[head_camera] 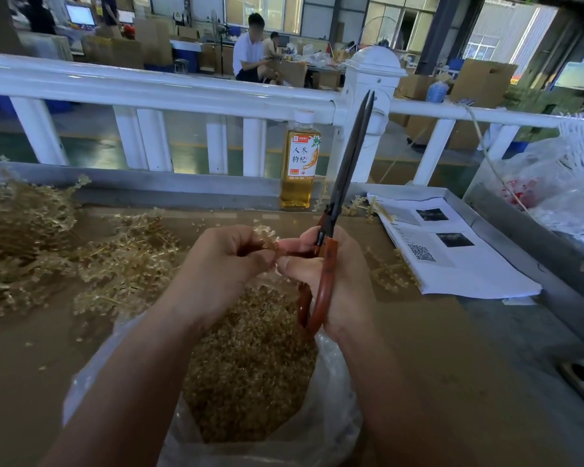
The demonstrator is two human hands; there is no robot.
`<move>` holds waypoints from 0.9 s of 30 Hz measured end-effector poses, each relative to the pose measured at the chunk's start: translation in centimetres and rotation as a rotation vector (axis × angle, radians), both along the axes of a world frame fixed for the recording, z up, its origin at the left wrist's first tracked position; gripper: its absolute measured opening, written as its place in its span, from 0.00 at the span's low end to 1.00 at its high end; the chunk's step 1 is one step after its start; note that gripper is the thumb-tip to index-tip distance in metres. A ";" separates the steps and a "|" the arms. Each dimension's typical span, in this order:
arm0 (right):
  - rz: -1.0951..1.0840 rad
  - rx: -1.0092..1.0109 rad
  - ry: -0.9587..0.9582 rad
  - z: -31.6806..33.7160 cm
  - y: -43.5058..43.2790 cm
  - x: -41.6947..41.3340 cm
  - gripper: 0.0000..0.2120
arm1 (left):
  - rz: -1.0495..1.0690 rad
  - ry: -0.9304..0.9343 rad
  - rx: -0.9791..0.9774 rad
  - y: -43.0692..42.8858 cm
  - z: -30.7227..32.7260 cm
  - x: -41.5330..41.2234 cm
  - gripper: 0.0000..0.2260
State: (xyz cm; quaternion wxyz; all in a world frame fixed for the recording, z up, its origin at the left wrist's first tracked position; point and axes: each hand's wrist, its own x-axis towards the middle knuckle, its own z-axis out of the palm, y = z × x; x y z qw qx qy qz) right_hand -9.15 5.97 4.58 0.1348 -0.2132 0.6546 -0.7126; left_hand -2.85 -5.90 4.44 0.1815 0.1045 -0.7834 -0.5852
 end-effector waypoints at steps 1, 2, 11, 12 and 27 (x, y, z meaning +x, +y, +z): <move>-0.007 -0.008 0.005 0.0 0.0 -0.1 0.16 | 0.029 0.021 0.006 0.3 0.0 -0.1 0.05; -0.011 -0.014 0.010 -0.1 0.1 -0.1 0.16 | 0.056 0.039 0.007 0.6 -0.1 -0.2 0.05; 0.002 0.063 0.029 -0.8 0.2 -0.5 0.16 | 0.094 0.063 -0.039 1.0 -0.4 -0.5 0.08; 0.002 0.091 0.034 -0.9 0.2 -0.6 0.16 | 0.096 0.074 -0.039 1.1 -0.2 -0.4 0.11; 0.005 0.039 0.065 -0.6 -0.1 0.0 0.15 | 0.168 0.059 -0.216 1.7 0.2 -0.4 0.09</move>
